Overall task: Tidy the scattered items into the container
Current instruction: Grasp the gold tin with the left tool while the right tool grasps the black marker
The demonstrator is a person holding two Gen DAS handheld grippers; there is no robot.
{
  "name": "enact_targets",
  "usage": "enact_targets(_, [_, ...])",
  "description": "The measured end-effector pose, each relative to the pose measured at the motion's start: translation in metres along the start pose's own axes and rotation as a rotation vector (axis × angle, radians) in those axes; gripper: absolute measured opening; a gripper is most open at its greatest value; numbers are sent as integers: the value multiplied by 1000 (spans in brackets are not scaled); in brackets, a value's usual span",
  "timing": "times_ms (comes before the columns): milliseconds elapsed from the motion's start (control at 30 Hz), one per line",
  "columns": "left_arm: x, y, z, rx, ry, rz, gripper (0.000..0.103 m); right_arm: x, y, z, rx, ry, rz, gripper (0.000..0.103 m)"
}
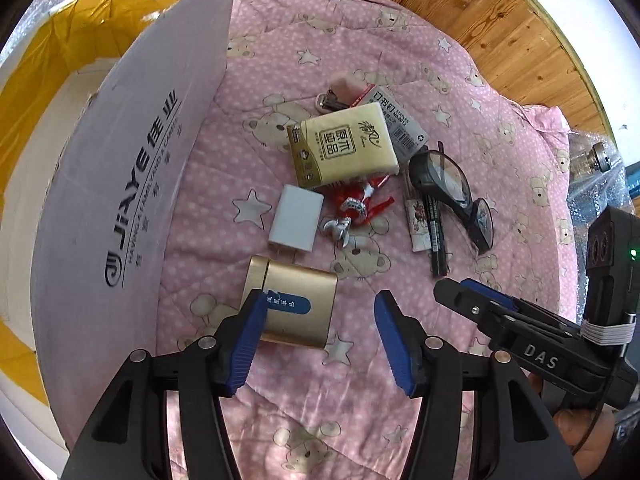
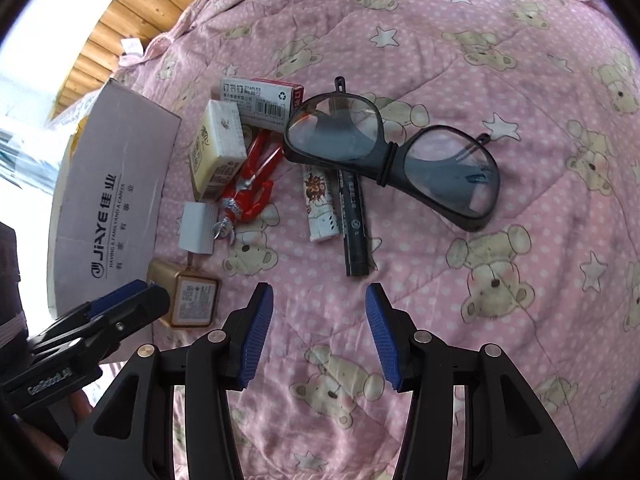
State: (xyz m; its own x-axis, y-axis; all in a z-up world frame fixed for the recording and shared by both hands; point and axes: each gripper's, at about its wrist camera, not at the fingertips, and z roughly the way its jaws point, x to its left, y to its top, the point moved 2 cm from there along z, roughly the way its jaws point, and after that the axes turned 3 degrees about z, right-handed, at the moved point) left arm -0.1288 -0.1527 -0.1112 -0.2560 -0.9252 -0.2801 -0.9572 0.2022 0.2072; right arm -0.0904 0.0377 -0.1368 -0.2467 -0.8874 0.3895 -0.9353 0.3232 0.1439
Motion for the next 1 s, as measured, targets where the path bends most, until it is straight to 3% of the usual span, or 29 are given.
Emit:
enact_targets(233, [15,7,-11,-29,5,-47,58,-4,17,12,-1,-15,5,51])
enact_targets(567, [24,-6,5,14,-30,-81,58,1,33,31,-11,-75,-64,50])
enact_targets(733, [18,-8,18,37,4,-54,58,-2,34,30,-21,-90,-81,26])
enact_targets(767, [18,-8,18,35,4,-54,58,-4,34,29,-21,-76,-70,17])
enact_targets(1000, [13,-14,17,23,-4,-45,57,-8,25,17,7,-28,-29,14])
